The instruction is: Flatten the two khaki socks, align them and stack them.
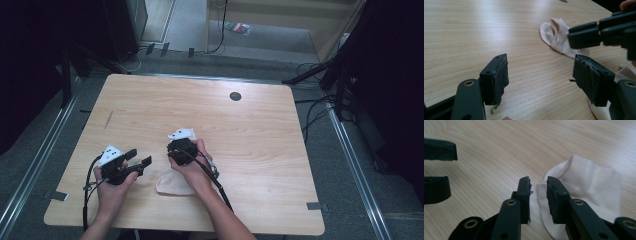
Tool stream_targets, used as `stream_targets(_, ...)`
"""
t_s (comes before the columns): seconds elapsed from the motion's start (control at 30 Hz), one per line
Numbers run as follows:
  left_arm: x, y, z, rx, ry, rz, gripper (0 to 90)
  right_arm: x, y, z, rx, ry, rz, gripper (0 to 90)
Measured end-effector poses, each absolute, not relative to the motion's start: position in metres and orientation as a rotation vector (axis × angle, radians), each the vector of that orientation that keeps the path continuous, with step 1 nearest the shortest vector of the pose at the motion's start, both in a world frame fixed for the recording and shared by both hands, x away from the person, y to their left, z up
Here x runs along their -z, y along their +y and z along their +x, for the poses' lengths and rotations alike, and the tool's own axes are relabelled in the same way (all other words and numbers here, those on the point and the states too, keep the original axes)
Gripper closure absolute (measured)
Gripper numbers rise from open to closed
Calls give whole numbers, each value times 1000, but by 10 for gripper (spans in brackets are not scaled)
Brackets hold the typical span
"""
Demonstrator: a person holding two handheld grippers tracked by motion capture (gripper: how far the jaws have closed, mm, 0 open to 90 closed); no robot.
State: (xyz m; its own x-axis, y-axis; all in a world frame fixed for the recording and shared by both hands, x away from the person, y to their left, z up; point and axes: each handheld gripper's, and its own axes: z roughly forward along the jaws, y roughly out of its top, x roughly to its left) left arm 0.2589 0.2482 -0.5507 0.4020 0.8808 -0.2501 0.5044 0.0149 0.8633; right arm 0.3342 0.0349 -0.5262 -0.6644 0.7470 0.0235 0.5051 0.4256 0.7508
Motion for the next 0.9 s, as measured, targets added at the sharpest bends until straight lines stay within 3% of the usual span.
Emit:
stream_targets(0.17,551,248,259,-456,1244,1631,290,537,45,342,-989,2353,1125,677)
stream_targets(0.43,551,248,259,-453,1246,1631,290,542,45,343,-954,2319,1139,879)
stream_targets(0.6,551,249,259,-453,1246,1628,290,535,38,345,-1025,2327,1196,882)
stream_targets(0.9,551,248,259,-456,1246,1629,290,490,-1,343,-1255,2224,1260,879)
